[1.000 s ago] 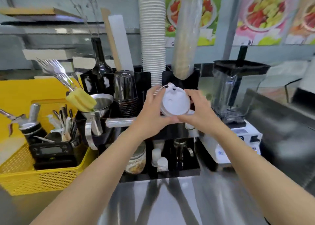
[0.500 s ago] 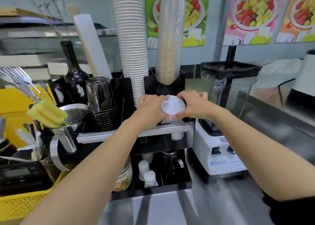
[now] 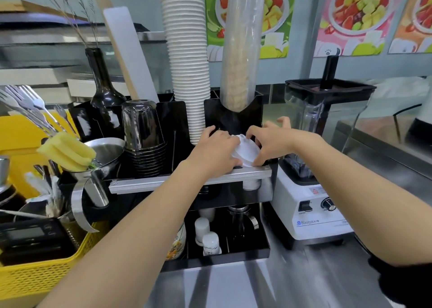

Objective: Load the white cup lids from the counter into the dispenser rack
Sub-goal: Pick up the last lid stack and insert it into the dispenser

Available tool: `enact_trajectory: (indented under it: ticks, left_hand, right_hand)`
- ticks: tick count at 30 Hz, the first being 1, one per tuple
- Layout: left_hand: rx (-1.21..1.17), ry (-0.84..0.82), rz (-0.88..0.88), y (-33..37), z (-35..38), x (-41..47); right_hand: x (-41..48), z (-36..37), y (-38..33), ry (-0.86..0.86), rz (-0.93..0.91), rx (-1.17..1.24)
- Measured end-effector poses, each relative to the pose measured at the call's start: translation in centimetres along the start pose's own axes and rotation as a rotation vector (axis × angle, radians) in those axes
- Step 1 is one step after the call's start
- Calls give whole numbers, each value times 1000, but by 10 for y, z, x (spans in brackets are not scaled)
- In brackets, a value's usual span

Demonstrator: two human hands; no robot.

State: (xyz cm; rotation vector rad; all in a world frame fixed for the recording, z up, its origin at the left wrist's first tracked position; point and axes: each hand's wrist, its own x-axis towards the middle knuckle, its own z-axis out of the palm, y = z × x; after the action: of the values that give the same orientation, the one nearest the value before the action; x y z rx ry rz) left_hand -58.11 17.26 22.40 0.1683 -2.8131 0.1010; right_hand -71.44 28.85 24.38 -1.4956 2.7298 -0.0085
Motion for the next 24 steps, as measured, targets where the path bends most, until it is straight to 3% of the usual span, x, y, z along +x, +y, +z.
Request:
enact_trajectory:
  ticks: [6, 14, 20, 24]
  left_hand:
    - [52, 65, 30, 0, 0, 3]
    - [-9, 105, 44, 0, 11, 0]
    - [40, -56, 17, -4, 8, 8]
    - [34, -104, 28, -7, 8, 10]
  right_hand:
    - [-9, -2, -4, 79, -61, -6]
    - [-5, -9, 6, 55, -57, -69]
    - [7, -13, -12, -92, -68, -301]
    - [14, -14, -15, -159, -39, -305]
